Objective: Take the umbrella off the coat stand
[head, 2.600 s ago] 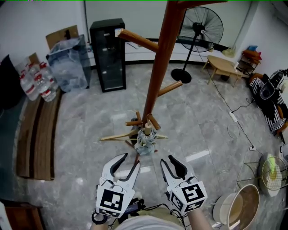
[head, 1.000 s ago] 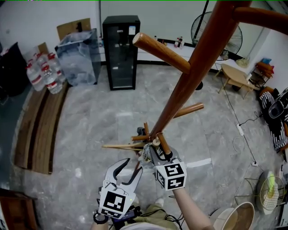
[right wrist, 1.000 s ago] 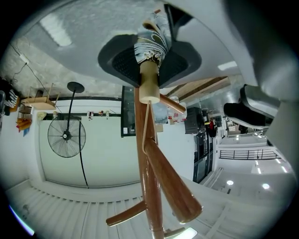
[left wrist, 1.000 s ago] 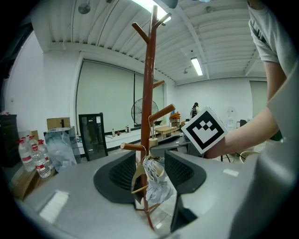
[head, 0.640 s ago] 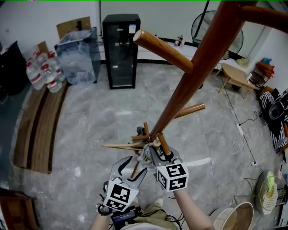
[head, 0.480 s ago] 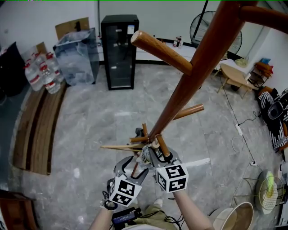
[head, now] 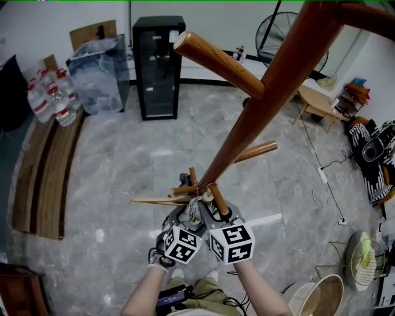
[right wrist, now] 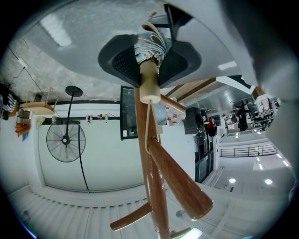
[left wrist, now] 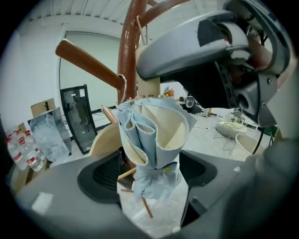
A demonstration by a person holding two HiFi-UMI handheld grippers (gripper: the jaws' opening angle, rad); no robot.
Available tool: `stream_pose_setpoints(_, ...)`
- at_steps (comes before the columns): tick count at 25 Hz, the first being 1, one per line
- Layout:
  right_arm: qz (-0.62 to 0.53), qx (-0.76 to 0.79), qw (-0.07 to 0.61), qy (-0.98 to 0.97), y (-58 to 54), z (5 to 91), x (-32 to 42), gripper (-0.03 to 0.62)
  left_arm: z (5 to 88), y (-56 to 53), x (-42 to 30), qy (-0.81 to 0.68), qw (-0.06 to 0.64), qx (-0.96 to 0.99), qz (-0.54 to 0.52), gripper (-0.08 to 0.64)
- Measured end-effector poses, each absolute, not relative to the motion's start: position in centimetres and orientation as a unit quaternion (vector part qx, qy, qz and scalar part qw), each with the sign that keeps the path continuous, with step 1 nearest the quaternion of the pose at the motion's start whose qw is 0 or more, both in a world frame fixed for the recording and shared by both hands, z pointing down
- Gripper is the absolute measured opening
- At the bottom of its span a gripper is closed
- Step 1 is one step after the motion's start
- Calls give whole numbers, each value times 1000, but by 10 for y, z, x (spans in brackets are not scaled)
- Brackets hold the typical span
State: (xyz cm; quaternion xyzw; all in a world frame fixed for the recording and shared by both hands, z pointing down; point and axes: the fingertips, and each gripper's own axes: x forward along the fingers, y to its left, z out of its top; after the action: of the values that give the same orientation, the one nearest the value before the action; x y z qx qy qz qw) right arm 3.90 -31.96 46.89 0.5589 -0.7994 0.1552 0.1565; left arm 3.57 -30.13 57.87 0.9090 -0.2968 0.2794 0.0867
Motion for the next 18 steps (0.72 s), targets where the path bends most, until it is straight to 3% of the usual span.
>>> stream_pose_setpoints(5,157,557,156,-800,-316,469,40,124,580,-300,45,-289,60,912,285,313)
stream_pose_setpoints(18,148,551,131,-811,-297,442,39,124,552,-288,40,-290,28,915,280,287)
